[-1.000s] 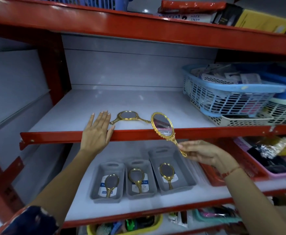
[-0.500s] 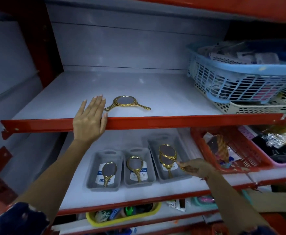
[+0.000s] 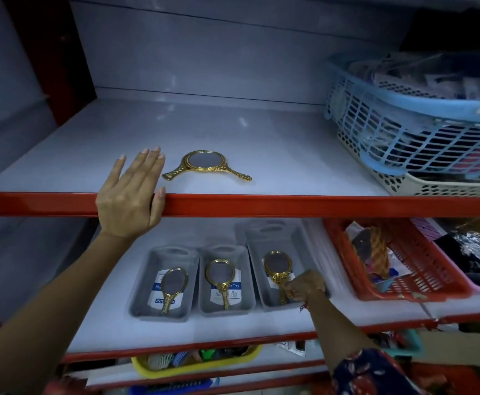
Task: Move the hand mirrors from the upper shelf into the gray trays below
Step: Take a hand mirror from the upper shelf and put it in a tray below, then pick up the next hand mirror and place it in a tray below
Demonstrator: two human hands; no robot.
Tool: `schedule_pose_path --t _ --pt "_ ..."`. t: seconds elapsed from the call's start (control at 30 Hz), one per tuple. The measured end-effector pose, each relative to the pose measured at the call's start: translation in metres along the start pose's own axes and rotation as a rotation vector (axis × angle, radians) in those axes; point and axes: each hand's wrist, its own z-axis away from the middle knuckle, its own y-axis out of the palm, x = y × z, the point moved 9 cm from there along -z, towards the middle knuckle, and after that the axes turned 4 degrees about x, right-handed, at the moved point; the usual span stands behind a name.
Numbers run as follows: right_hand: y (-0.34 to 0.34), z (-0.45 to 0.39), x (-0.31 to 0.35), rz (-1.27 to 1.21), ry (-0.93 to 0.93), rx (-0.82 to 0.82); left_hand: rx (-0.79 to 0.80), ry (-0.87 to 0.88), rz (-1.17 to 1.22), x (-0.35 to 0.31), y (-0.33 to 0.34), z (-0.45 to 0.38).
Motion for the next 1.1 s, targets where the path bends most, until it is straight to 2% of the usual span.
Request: schedule_pose_path --t 0.17,0.37,0.5,0.67,0.77,0.87,0.97,1.03,1.1 --pt "0.006 0.003 0.006 0.128 -0.027 -0.055 0.027 0.017 -0.006 -0.002 0.002 0.000" --pt "-0.007 0.019 0.031 0.304 -0.144 0.009 0.023 0.009 -0.023 -0.001 0.003 -0.001" --pt "-0.027 0.055 0.066 0.116 -0.279 0.165 -0.005 0.008 -0.025 -0.001 0.001 0.000" --pt "-0.056 0.175 0.139 -0.077 -0.524 0.476 -0.009 -0.009 -0.020 -0.001 -0.002 0.000" --pt "-0.079 0.228 0.190 -0.170 -0.675 0.546 -0.015 -0.013 -0.016 0.000 -0.002 0.000" --pt "-0.094 0.239 0.241 -0.229 -0.751 0.476 -0.006 -0.013 -0.021 -0.001 -0.003 0.001" --pt "-0.100 0.221 0.285 -0.188 -0.769 0.296 0.006 -0.009 -0.024 0.000 -0.001 0.001" --pt "-0.096 0.198 0.307 -0.081 -0.736 0.197 0.007 -0.005 -0.026 0.001 -0.001 0.001" --pt "-0.086 0.175 0.321 0.136 -0.665 0.124 0.003 0.001 -0.028 0.001 0.000 0.000"
